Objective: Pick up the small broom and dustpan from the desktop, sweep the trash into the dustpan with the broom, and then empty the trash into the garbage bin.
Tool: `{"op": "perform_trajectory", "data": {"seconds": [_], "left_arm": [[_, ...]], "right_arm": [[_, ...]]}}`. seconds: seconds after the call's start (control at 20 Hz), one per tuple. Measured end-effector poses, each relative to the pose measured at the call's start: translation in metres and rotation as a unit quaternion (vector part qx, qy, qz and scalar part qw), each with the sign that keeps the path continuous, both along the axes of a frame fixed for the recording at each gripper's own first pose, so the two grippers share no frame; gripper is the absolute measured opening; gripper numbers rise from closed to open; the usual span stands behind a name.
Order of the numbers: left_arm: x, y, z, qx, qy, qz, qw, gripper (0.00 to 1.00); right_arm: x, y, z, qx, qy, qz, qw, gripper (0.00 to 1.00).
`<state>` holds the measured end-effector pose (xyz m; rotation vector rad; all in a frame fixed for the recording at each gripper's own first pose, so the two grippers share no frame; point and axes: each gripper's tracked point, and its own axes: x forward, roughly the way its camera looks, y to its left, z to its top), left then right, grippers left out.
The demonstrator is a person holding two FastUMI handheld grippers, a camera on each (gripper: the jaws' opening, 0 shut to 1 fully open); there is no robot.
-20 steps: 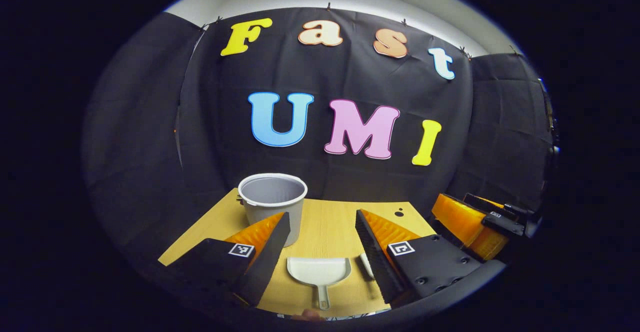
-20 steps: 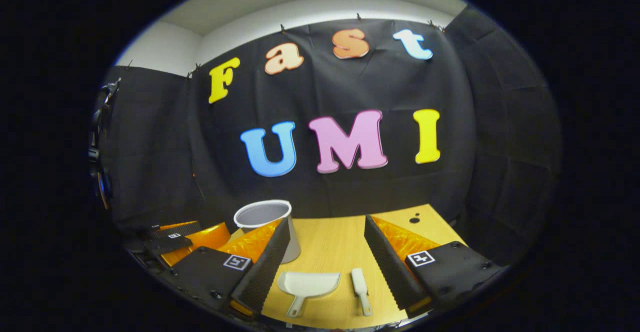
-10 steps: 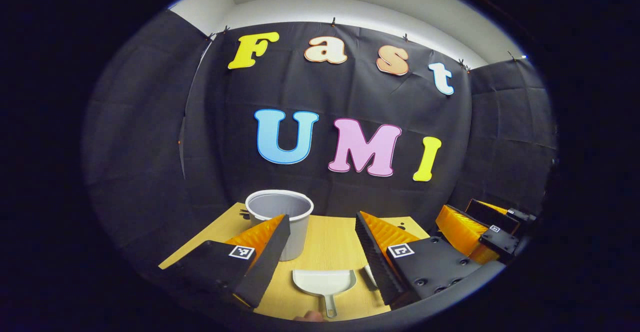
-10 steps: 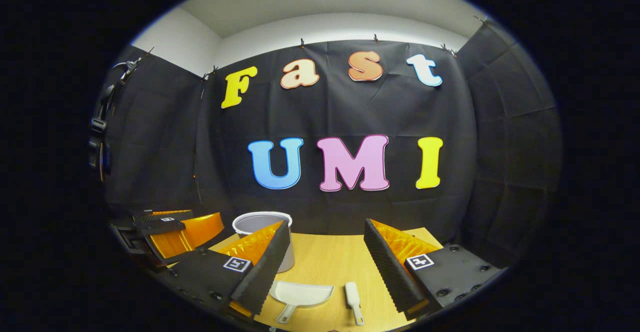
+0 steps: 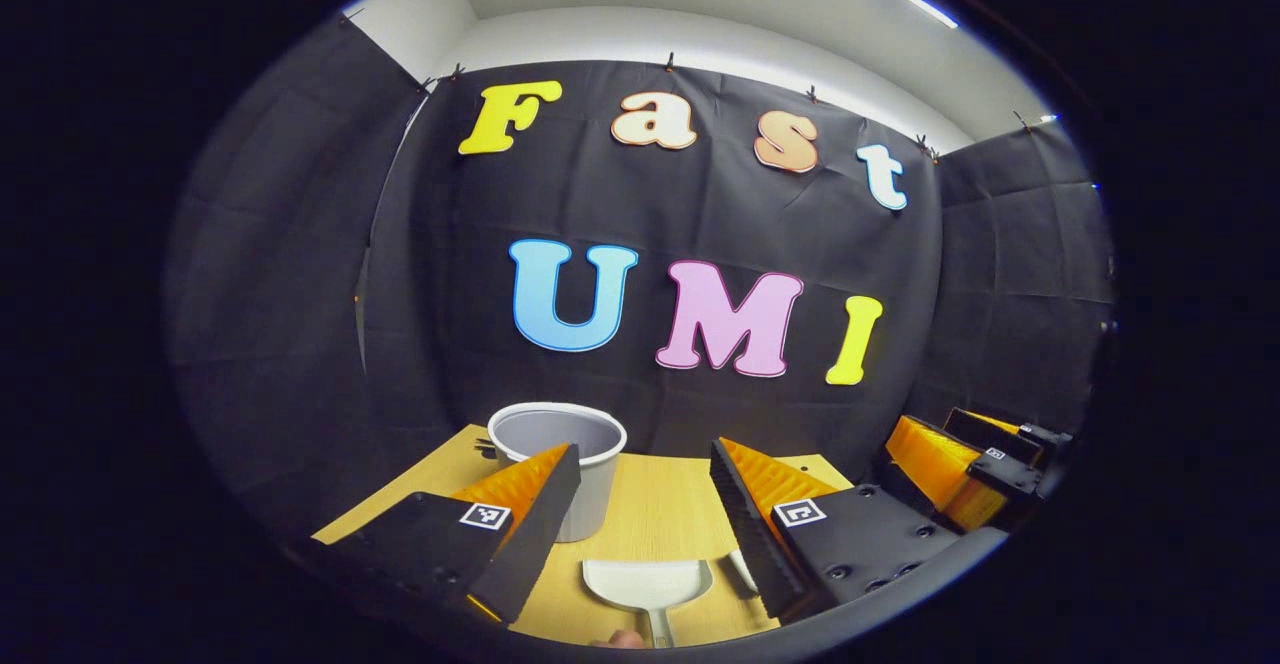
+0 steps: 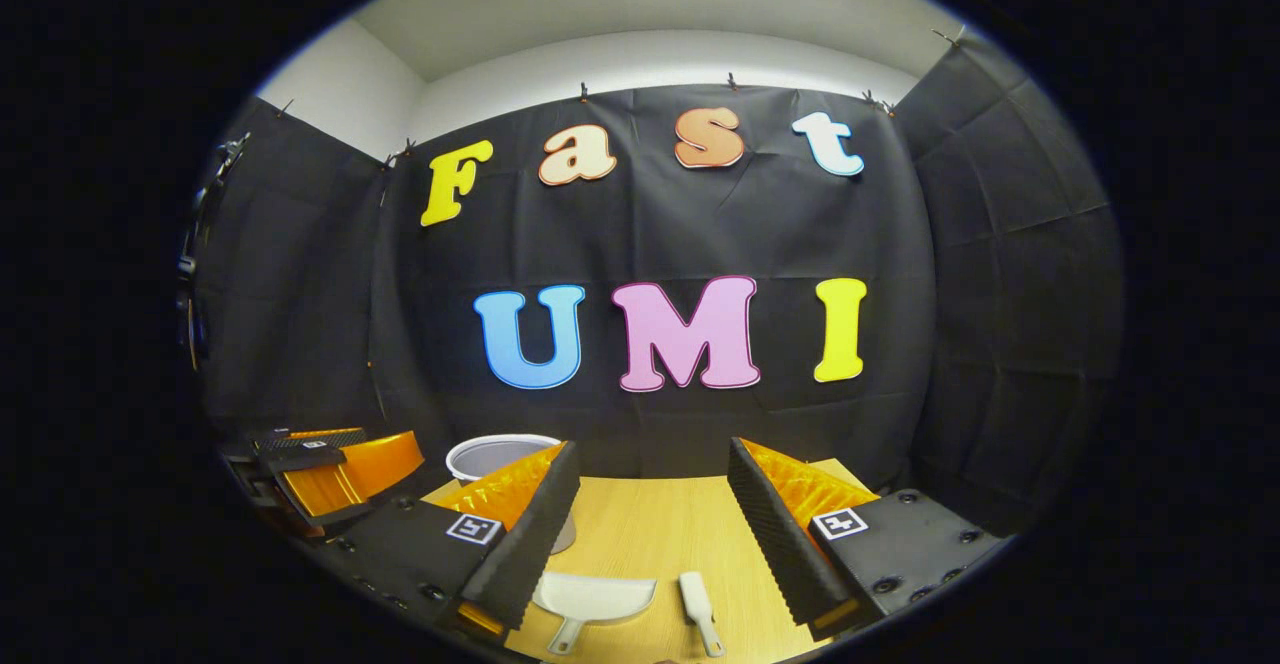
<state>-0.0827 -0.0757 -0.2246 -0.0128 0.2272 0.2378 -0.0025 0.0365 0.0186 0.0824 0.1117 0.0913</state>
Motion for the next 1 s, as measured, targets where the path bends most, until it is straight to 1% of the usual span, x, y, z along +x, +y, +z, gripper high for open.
{"op": "perform_trajectory", "data": {"seconds": [0.2,0.25,0.45,0.5,0.75,0.9,1.0], "left_arm": [[0.005,-0.001,-0.005,-0.008,0.006,-0.005,1.000,0.79],[0.005,-0.001,-0.005,-0.007,0.007,-0.006,1.000,0.78],[0.010,-0.005,-0.005,-0.003,0.007,-0.013,1.000,0.79],[0.010,-0.007,-0.006,-0.004,0.007,-0.014,1.000,0.78],[0.011,-0.011,-0.010,-0.003,0.009,-0.020,1.000,0.79],[0.011,-0.013,-0.011,-0.001,0.009,-0.025,1.000,0.78],[0.013,-0.019,-0.010,-0.013,0.006,-0.036,0.999,0.78]], "right_arm": [[0.001,0.000,-0.002,0.005,0.001,0.000,1.000,0.96],[0.001,-0.001,0.000,0.004,-0.002,-0.002,1.000,0.96],[-0.001,-0.006,0.000,-0.010,-0.008,-0.004,1.000,0.96],[-0.002,-0.006,-0.001,-0.009,-0.007,-0.004,1.000,0.96],[-0.004,-0.013,-0.001,-0.010,-0.005,-0.011,1.000,0.96],[-0.003,-0.015,0.000,-0.032,-0.012,-0.016,0.999,0.96],[-0.006,-0.009,-0.003,-0.037,-0.008,-0.010,0.999,0.96]]}}
